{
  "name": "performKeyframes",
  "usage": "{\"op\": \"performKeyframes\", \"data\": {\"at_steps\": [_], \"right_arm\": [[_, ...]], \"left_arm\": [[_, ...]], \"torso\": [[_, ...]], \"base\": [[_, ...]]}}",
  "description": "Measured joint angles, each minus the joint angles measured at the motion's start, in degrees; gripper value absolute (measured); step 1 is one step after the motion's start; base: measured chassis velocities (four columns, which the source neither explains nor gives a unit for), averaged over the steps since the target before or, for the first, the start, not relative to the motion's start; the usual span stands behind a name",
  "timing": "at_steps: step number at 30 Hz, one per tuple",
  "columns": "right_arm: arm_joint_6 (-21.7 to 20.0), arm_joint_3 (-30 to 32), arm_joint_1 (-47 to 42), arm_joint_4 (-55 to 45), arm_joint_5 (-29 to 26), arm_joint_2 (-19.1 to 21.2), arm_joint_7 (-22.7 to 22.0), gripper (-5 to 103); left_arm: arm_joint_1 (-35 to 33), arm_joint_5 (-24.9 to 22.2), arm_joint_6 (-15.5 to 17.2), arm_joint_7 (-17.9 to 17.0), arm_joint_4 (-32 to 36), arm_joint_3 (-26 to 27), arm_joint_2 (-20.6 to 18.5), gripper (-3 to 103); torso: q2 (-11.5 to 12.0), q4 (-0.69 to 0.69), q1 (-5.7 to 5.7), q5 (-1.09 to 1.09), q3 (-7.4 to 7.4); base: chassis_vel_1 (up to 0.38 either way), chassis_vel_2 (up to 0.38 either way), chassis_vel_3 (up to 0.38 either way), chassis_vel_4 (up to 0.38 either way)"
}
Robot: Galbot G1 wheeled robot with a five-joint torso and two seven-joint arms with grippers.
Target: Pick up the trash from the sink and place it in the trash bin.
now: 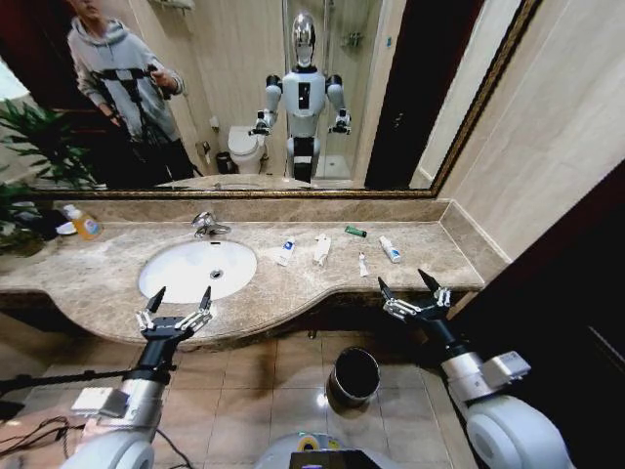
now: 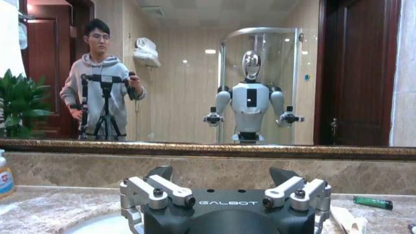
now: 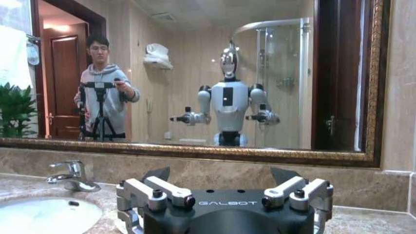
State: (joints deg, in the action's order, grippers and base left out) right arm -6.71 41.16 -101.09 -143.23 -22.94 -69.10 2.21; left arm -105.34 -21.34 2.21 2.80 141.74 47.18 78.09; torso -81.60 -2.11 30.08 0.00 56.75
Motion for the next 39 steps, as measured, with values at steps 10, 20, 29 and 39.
{"op": "performKeyframes", "data": {"at_steps": [10, 20, 29, 39], "right_arm": [[0.0, -0.49, 0.45, 0.0, 0.89, -0.45, 0.03, 100], [0.09, -1.14, 1.43, 0.01, 1.33, -0.37, 0.09, 100], [-0.61, -2.08, 6.76, 4.36, -0.16, 1.77, 0.17, 100], [-2.43, -9.38, 23.19, 22.36, -2.62, 7.17, -0.74, 100]], "left_arm": [[0.0, 0.0, 0.0, 0.0, 0.0, 0.0, 0.0, 100], [0.0, 0.0, 0.0, 0.0, 0.0, 0.0, 0.0, 100], [0.0, 0.0, 0.0, 0.0, 0.0, 0.0, 0.0, 100], [0.0, 0.0, 0.0, 0.0, 0.0, 0.0, 0.0, 100]], "torso": [[0.0, 0.0, 0.0, 0.0, 0.0], [0.0, 0.0, 0.0, 0.0, 0.0], [0.0, 0.0, 0.0, 0.0, 0.0], [0.0, 0.01, 0.01, 0.01, 0.01]], "base": [[0.0, 0.0, 0.0, 0.0], [0.0, 0.0, 0.0, 0.0], [0.0, 0.0, 0.0, 0.0], [0.0, 0.0, 0.0, 0.0]]}}
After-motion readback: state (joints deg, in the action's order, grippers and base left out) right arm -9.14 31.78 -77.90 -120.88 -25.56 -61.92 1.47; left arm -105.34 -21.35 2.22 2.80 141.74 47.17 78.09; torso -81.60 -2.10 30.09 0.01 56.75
